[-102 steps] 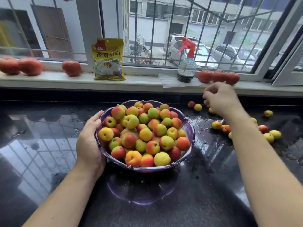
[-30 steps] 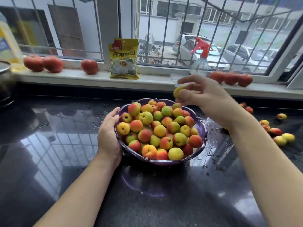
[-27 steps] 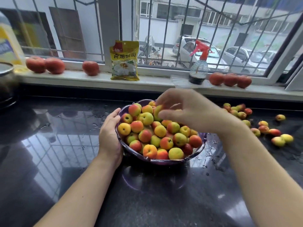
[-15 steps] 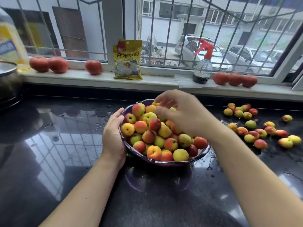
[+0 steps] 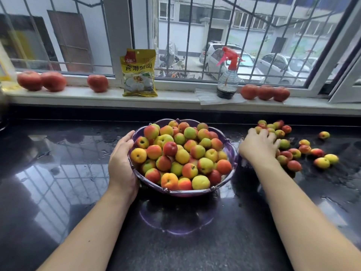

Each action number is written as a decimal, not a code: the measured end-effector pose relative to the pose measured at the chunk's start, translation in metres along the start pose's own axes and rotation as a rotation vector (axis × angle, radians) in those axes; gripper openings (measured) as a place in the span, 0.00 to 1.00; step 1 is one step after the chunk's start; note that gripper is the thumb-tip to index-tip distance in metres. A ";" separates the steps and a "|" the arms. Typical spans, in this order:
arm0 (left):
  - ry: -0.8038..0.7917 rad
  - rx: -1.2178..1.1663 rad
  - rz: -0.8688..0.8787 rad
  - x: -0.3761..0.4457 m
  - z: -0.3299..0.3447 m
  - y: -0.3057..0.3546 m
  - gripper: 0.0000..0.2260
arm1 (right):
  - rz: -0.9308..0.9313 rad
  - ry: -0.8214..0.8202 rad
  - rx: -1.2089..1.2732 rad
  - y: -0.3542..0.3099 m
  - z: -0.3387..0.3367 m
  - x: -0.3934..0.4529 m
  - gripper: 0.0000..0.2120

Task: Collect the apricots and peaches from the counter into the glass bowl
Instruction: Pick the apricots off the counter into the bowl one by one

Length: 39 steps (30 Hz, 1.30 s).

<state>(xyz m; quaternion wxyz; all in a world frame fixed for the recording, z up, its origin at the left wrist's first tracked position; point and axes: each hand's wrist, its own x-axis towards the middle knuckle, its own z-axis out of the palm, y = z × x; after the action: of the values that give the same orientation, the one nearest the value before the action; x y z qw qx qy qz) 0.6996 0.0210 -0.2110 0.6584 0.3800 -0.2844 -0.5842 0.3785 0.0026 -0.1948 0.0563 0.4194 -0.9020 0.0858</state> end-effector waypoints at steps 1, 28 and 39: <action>0.000 0.001 0.002 0.000 0.000 0.000 0.15 | 0.029 0.019 -0.012 0.005 0.010 0.001 0.20; -0.012 0.025 0.015 0.004 -0.004 -0.004 0.15 | -0.860 -0.466 0.747 -0.043 -0.118 -0.077 0.09; -0.007 0.154 0.088 -0.008 0.000 0.001 0.16 | -0.929 -0.034 0.641 -0.030 -0.089 -0.135 0.06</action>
<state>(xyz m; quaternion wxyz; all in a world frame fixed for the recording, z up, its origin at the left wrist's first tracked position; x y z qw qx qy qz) 0.6990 0.0288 -0.2096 0.6512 0.4146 -0.3475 -0.5323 0.4910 0.1026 -0.1276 -0.0568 0.7698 -0.5522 0.3150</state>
